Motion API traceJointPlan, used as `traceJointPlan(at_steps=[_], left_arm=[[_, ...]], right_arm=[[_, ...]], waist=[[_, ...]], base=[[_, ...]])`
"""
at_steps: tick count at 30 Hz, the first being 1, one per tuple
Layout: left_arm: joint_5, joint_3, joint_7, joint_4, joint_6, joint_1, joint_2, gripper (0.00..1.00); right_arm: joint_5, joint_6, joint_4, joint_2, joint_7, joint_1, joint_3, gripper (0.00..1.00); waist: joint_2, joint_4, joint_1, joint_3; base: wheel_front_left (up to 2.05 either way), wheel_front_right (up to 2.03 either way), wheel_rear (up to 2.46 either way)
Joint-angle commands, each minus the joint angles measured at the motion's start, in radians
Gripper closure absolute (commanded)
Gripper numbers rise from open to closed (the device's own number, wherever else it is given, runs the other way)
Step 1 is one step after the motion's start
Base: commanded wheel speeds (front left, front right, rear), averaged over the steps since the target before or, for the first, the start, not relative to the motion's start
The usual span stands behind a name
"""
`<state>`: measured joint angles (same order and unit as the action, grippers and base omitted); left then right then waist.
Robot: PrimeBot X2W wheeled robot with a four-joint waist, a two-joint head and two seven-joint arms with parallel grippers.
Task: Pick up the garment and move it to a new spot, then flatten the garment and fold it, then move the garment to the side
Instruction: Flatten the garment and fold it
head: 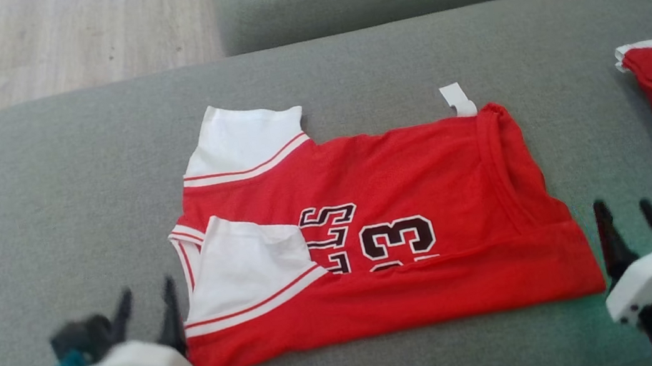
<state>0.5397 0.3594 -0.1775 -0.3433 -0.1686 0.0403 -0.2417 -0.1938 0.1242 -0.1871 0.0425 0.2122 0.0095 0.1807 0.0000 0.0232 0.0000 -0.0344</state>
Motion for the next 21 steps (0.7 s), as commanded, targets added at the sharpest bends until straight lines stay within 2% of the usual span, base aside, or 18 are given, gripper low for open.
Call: traceJointPlan(at_steps=[1,7,12,17,21], left_arm=[[0.001,-0.057,-0.022,0.05,-0.009,0.079,-0.028,0.0],[-0.005,-0.102,-0.058,0.146,-0.005,0.178,-0.041,0.0],[-0.019,-0.089,0.002,0.151,0.03,0.316,-0.082,0.0],[-0.015,-0.055,0.146,0.066,0.118,0.509,-0.144,0.0],[0.01,-0.029,0.297,-0.057,0.201,0.668,-0.185,0.0]], right_arm=[[-0.01,0.007,0.062,0.008,-0.024,-0.056,-0.022,0.0],[-0.021,0.007,0.138,0.008,-0.088,-0.132,-0.018,0.0],[0.005,0.007,0.171,0.008,-0.103,-0.235,-0.01,0.0],[0.041,0.007,0.188,0.008,-0.072,-0.345,-0.045,0.0],[0.051,0.007,0.187,0.021,-0.053,-0.425,-0.1,0.0]], waist=[[0.0,-0.007,0.0,-0.009],[0.0,-0.028,0.0,-0.052],[0.0,-0.048,0.0,-0.115],[0.0,-0.076,0.0,-0.194],[0.0,-0.105,0.0,-0.26]], base=[[0.0,0.0,0.0],[0.0,0.0,0.0],[0.0,0.0,0.0],[0.0,0.0,0.0],[0.0,0.0,0.0]])
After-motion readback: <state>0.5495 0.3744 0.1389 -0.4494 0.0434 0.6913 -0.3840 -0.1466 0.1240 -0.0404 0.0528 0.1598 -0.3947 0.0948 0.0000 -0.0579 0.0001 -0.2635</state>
